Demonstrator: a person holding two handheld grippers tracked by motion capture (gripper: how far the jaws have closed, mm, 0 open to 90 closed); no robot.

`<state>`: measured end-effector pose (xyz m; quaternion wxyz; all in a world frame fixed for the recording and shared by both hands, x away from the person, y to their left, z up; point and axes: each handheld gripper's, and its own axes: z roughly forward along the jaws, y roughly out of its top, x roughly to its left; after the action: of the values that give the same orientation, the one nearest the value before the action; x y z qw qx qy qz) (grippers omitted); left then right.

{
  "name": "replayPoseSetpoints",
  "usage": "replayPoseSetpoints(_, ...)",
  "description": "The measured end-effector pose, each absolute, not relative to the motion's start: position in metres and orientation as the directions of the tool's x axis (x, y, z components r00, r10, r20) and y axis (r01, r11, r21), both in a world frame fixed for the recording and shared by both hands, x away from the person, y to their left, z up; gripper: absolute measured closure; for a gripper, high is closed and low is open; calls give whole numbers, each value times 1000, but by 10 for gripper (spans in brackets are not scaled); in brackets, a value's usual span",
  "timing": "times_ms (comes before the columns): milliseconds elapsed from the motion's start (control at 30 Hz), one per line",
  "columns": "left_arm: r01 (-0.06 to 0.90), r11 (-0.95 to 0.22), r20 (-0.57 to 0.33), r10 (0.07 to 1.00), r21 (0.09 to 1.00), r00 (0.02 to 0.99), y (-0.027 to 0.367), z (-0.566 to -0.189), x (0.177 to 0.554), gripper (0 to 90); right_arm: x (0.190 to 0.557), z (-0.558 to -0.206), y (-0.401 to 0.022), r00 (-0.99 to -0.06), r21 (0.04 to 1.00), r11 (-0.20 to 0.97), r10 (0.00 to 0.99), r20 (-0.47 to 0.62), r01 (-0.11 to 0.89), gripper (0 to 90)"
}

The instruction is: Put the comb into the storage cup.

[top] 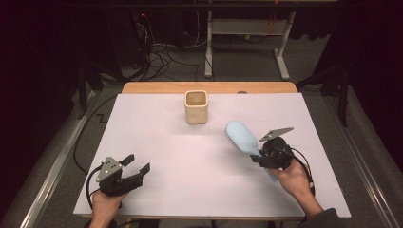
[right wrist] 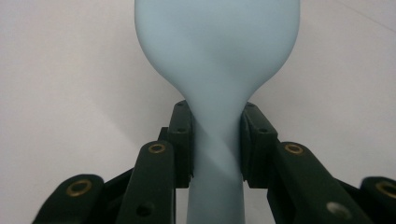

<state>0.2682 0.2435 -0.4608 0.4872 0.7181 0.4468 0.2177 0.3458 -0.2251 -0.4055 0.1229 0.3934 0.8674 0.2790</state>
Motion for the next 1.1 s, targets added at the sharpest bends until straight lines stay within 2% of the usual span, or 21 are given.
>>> replayPoseSetpoints(367,417,-131,-122,840,899,528,238,-454,267,274,322,-404,-228,-669,616,511,743,35,600,709)
replayPoseSetpoints(1100,364,-170,-95,789,916,607,202,-442,266,263,310,-402,-221,-692,653,504,720,44,566,709)
